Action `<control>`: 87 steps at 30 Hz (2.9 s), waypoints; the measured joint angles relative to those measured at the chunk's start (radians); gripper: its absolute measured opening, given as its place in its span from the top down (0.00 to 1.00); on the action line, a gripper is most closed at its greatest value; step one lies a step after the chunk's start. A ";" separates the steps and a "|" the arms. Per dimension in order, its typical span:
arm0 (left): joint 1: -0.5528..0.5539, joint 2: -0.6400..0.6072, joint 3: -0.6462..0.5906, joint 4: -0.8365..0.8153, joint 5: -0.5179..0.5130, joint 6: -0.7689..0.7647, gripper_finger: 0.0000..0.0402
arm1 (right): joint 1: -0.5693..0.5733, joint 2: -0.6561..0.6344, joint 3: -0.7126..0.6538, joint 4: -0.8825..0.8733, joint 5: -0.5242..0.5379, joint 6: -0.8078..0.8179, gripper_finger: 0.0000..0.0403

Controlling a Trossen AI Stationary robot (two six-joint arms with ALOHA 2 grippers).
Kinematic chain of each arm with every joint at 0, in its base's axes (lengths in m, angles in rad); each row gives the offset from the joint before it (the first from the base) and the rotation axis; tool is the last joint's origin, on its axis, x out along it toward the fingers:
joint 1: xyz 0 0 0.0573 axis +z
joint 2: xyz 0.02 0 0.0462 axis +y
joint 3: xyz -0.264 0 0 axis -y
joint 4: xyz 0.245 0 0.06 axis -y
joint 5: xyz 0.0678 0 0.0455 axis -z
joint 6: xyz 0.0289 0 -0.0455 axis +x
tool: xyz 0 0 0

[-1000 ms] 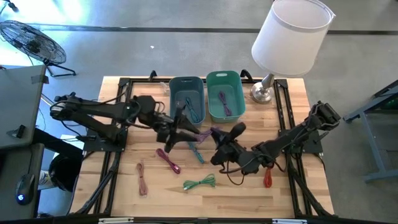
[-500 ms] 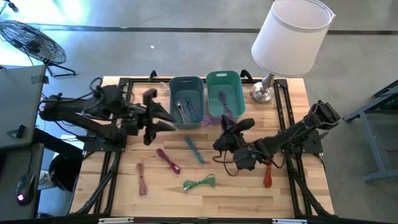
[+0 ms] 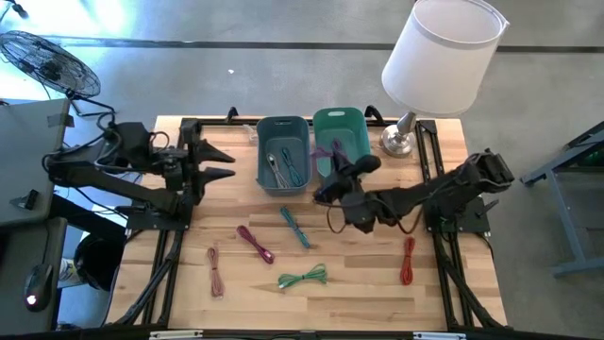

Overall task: Pick & Place USB Port
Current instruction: Put the violet charger cable into the green bin, then put the blue charger cable into the blue bin

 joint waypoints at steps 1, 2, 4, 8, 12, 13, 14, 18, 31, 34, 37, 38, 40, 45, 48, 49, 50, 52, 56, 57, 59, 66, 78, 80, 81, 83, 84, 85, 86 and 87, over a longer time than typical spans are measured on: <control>0.000 -0.007 0.000 -0.018 0.000 0.000 0.66 | -0.013 0.000 0.000 -0.014 -0.008 0.031 0.96; 0.000 -0.012 0.000 -0.039 0.000 0.000 0.66 | -0.027 0.000 0.000 -0.035 -0.018 0.067 0.96; 0.000 -0.018 0.000 -0.076 0.000 -0.002 0.66 | -0.055 0.000 0.000 -0.084 -0.054 0.166 0.96; 0.000 -0.016 0.000 -0.137 0.000 -0.004 0.66 | -0.117 0.000 0.000 -0.248 -0.190 0.424 0.96; 0.000 -0.008 0.000 -0.181 0.000 -0.004 0.66 | -0.191 0.000 0.000 -0.517 -0.313 0.739 0.96; 0.000 -0.004 0.000 -0.186 0.000 -0.006 0.66 | -0.212 0.000 0.000 -0.585 -0.341 0.810 0.96; 0.000 -0.003 0.000 -0.194 -0.002 -0.011 0.66 | -0.230 0.000 0.000 -0.636 -0.367 0.871 0.96; 0.000 0.004 -0.002 -0.202 -0.006 -0.027 0.66 | -0.290 0.000 0.000 -0.741 -0.444 0.985 0.96; 0.000 0.024 -0.002 -0.228 -0.005 -0.061 0.66 | -0.411 0.000 0.000 -0.824 -0.696 1.097 0.92; 0.000 0.030 -0.002 -0.234 -0.008 -0.111 0.66 | -0.430 0.000 0.000 -0.857 -0.735 1.106 0.83; 0.000 0.046 -0.002 -0.272 -0.013 -0.164 0.66 | -0.434 0.000 0.000 -0.860 -0.722 1.118 0.74; 0.000 0.052 -0.002 -0.284 -0.013 -0.166 0.66 | -0.433 0.000 0.000 -0.860 -0.710 1.117 0.71; 0.000 0.070 -0.002 -0.305 -0.026 -0.167 0.66 | -0.430 0.000 0.000 -0.858 -0.690 1.113 0.65; 0.000 0.121 -0.002 -0.331 -0.058 -0.158 0.66 | -0.411 0.000 0.000 -0.853 -0.622 1.110 0.51; -0.001 0.147 -0.002 -0.331 -0.098 -0.157 0.66 | -0.392 0.000 0.000 -0.816 -0.604 1.058 0.44; -0.001 0.153 -0.002 -0.331 -0.119 -0.157 0.66 | -0.383 0.000 0.000 -0.793 -0.605 1.030 0.42; -0.001 0.156 -0.002 -0.332 -0.139 -0.157 0.66 | -0.373 0.000 0.000 -0.769 -0.610 1.000 0.40; 0.000 0.157 -0.002 -0.333 -0.157 -0.157 0.66 | -0.352 0.000 0.000 -0.712 -0.619 0.917 0.38; 0.000 0.135 -0.002 -0.334 -0.156 -0.149 0.66 | -0.290 0.000 0.000 -0.585 -0.676 0.684 0.37; 0.000 0.127 -0.001 -0.335 -0.150 -0.149 0.66 | -0.271 0.000 0.000 -0.554 -0.695 0.630 0.37; 0.000 0.110 -0.001 -0.348 -0.124 -0.151 0.66 | -0.231 0.000 0.000 -0.502 -0.708 0.545 0.37; 0.000 0.078 0.000 -0.465 -0.098 -0.251 0.66 | -0.068 0.000 0.002 -0.452 -0.731 0.346 0.36; 0.000 0.077 0.000 -0.618 -0.099 -0.322 0.66 | 0.026 0.003 0.002 -0.453 -1.194 0.822 0.36; 0.000 0.077 0.000 -0.619 -0.099 -0.322 0.66 | 0.026 0.010 0.002 -0.454 -1.159 0.840 0.36; 0.000 0.077 0.000 -0.621 -0.099 -0.322 0.66 | 0.026 0.015 0.002 -0.455 -1.134 0.840 0.36; 0.000 0.077 0.000 -0.630 -0.095 -0.322 0.66 | 0.026 0.032 0.002 -0.449 -1.102 0.846 0.36; 0.000 0.077 0.000 -0.637 -0.092 -0.323 0.66 | 0.025 0.043 0.002 -0.450 -1.098 0.854 0.36; 0.000 0.077 0.000 -0.646 -0.087 -0.330 0.66 | 0.023 0.054 0.002 -0.449 -1.099 0.871 0.36; 0.000 0.077 0.000 -0.656 -0.081 -0.339 0.66 | 0.018 0.067 0.002 -0.445 -1.105 0.886 0.36; 0.000 0.077 0.000 -0.664 -0.078 -0.347 0.66 | 0.014 0.080 0.002 -0.437 -1.112 0.902 0.36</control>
